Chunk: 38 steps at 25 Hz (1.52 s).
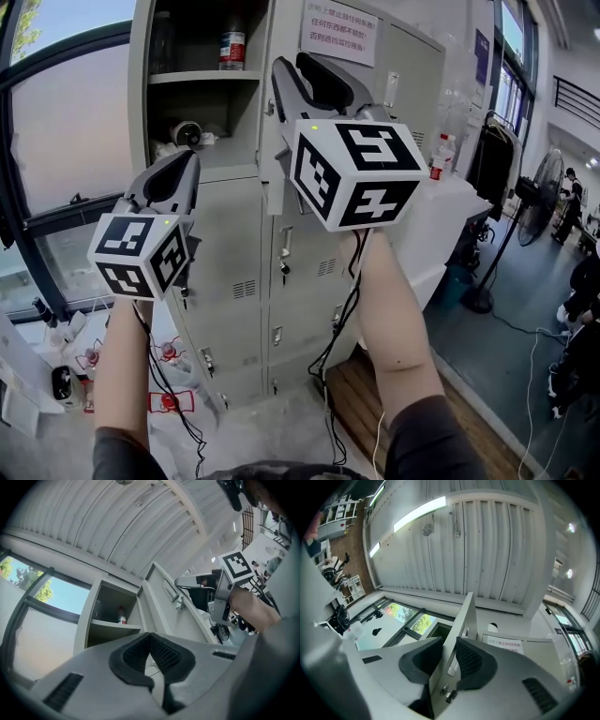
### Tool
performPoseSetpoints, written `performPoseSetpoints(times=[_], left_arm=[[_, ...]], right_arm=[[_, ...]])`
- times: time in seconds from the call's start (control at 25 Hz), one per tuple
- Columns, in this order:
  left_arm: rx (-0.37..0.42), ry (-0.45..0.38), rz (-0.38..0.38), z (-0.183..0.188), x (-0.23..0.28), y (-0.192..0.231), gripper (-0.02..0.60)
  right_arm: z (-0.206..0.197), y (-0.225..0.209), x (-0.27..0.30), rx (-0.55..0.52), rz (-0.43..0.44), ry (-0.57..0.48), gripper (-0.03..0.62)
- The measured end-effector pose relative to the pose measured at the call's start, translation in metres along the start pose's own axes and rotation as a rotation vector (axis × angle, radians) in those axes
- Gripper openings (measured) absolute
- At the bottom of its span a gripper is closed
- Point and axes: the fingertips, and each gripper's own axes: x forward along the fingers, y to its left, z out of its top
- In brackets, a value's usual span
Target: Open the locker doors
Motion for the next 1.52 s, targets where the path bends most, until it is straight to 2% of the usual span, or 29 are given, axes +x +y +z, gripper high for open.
performPoseSetpoints(times=[0.36,0.68,1.0,1.32,1.52], left_arm=[[-0.011,0.003,-0.042,-0.003,0.020,-0.043,0.009],[-0.021,0.013,-0.052,-0.010,0.033,-0.062,0.009],[-0.024,0.023,-0.063,-0.014,0.040,-0.076,0.009],[-0.027,0.028,-0.066,-0.013,0.041,-0.082,0.009],[-0.029,0.032,-0.054,-0.014,0.039,-0.079,0.009]], right_arm=[[-0.008,-0.053,-0.025,0.056,-0.029,-0.007,0.101],[-0.019,-0.086,-0.035,0.087,-0.054,-0.009,0.094],[-0.027,-0.107,-0.041,0.087,-0.093,0.003,0.074],[-0.031,-0.113,-0.042,0.131,-0.085,-0.001,0.067],[-0.023,-0.116,-0.050,0.120,-0.105,-0.031,0.064]])
